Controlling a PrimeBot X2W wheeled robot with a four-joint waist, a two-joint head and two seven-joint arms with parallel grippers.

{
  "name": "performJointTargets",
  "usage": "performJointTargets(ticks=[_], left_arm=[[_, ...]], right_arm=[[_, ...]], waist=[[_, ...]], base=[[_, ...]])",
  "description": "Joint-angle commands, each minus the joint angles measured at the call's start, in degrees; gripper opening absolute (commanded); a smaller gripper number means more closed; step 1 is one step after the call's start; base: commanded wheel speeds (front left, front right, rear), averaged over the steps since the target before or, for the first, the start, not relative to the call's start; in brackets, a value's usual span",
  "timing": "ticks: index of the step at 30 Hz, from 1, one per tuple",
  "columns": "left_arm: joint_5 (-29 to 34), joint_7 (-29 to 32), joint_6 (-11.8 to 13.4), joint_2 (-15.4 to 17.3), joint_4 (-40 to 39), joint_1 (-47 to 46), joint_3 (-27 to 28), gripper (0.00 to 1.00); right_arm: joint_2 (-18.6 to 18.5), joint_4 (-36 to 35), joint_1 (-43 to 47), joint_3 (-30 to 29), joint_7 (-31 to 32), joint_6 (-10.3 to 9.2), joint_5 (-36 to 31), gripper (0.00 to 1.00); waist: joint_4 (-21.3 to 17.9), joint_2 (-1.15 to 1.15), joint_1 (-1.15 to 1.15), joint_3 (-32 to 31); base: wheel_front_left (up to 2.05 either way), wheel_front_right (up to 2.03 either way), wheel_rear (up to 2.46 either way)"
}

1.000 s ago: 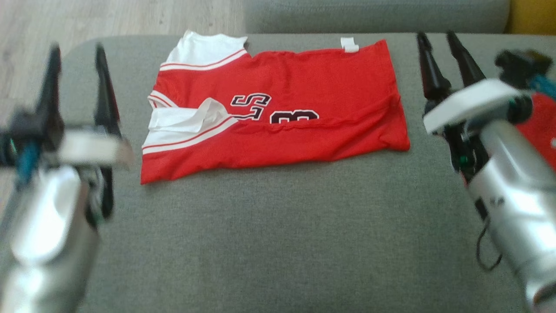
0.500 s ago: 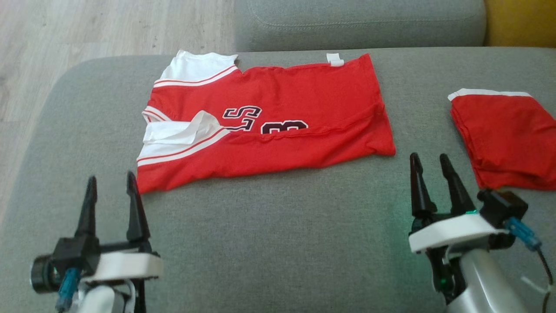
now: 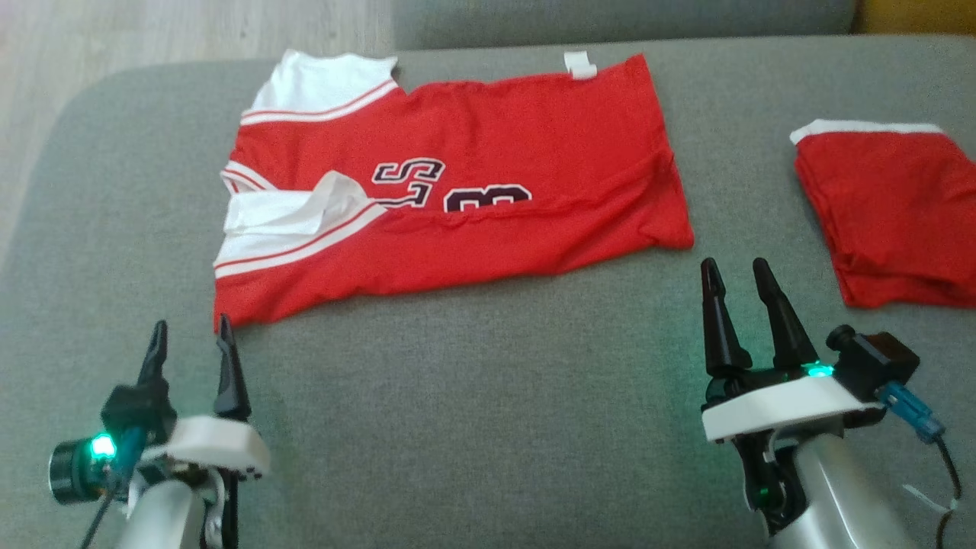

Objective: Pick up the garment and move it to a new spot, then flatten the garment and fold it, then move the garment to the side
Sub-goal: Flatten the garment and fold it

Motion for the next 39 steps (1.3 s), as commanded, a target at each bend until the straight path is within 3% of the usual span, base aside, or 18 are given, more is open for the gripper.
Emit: performJointTargets(ticks=[1, 4, 11, 17, 23, 24, 25, 32, 39], left_arm=[[0.4, 0.1, 0.7, 1.8, -0.8, -3.0, 2.1, 1.0], [0.2, 2.7, 0.6, 2.0, 4.2, -5.8, 1.8, 1.0], [-0.3, 2.2, -2.4, 2.7, 11.6, -11.7, 0.8, 1.0], [-1.1, 2.4, -3.3, 2.9, 17.5, -15.8, 0.9, 1.0], [-2.3, 7.2, -3.8, 3.0, 25.0, -19.1, 0.6, 1.0], [-2.4, 7.4, -4.0, 3.1, 25.7, -19.5, 0.5, 0.44], [-2.4, 7.2, -4.2, 3.2, 26.3, -19.8, 0.5, 0.0], [-2.4, -0.9, -4.2, 3.0, 24.1, -21.2, 1.1, 0.0], [-1.1, -2.5, -4.2, 1.7, 14.4, -19.8, 2.0, 0.0]], right_arm=[[0.2, -2.0, -2.4, 1.6, -0.6, -0.04, -0.6, 1.0], [0.2, -2.5, -2.9, 1.4, -0.6, -0.04, -0.8, 1.0], [0.2, -3.1, -4.0, 1.0, -0.6, -0.04, -1.3, 1.0], [0.2, -3.6, -4.7, 1.5, -0.6, -0.04, -1.4, 1.0], [0.2, -4.0, -5.3, 2.1, -0.6, -0.04, -1.2, 1.0], [0.2, -4.0, -5.3, 2.2, -0.6, -0.04, -1.3, 1.0], [0.2, -3.9, -5.4, 2.2, -0.6, -0.04, -1.4, 1.0], [0.2, -1.9, -5.3, 1.0, -0.6, -0.04, -2.9, 1.0], [0.2, 4.8, -7.1, -0.6, 1.4, -0.04, -4.1, 1.0]], waist=[[-0.3, 0.0, 0.0, 1.2], [-0.6, 0.0, 0.0, 3.1], [-1.2, 0.0, 0.0, 6.5], [-1.8, 0.0, 0.0, 8.2], [-2.6, 0.0, 0.0, 9.3], [-2.6, 0.0, 0.0, 9.3], [-2.7, 0.0, 0.0, 9.2], [-2.1, 0.0, 0.0, 7.0], [-0.4, 0.0, 0.0, 5.2]], base=[[0.0, 0.0, 0.0], [0.0, 0.0, 0.0], [0.0, 0.0, 0.0], [0.0, 0.0, 0.0], [0.0, 0.0, 0.0], [0.0, 0.0, 0.0], [0.0, 0.0, 0.0], [0.0, 0.0, 0.0], [0.0, 0.0, 0.0]])
